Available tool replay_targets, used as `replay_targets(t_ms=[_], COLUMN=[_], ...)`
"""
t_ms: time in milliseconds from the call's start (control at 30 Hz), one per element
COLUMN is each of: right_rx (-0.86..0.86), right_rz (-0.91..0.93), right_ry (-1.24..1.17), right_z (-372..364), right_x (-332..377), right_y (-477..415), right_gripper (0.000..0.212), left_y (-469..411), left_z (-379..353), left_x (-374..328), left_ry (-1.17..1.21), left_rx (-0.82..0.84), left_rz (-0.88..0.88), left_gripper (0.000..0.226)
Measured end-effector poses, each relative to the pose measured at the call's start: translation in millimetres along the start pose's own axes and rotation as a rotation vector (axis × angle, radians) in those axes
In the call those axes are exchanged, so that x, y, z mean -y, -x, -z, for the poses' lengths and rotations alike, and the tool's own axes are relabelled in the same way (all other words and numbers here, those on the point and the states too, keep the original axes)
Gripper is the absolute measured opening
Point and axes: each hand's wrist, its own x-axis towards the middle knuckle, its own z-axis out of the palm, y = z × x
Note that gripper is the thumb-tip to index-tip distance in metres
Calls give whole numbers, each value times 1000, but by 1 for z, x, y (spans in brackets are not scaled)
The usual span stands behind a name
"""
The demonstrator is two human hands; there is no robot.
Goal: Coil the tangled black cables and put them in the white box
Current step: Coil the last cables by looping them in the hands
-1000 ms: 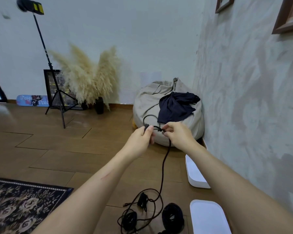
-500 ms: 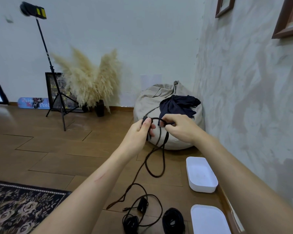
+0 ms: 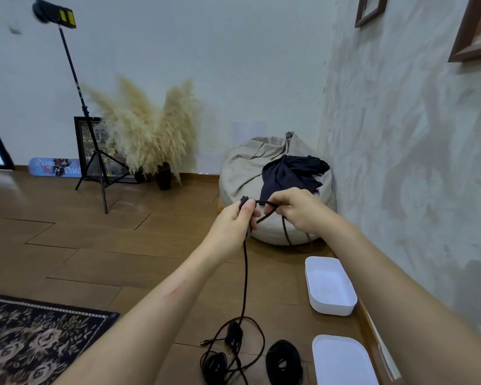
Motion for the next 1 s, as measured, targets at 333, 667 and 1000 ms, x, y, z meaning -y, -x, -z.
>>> replay_targets(t_ms=[333,667,1000], right_rx=[-77,-13,18], right_rz=[-65,-119,-78], right_ry=[-219,-401,-74], right_z=[-21,-36,-37], right_x=[-4,-29,-33], right_y=[7,-3,3], right_gripper=[9,45,43], left_y=[4,1,-1], left_z=[-8,-1,-3], left_x=[4,9,11], left_ry=[-45,0,-84], left_rx=[39,-14,-24], left_rz=[43,65,62], left_gripper=[39,40,39])
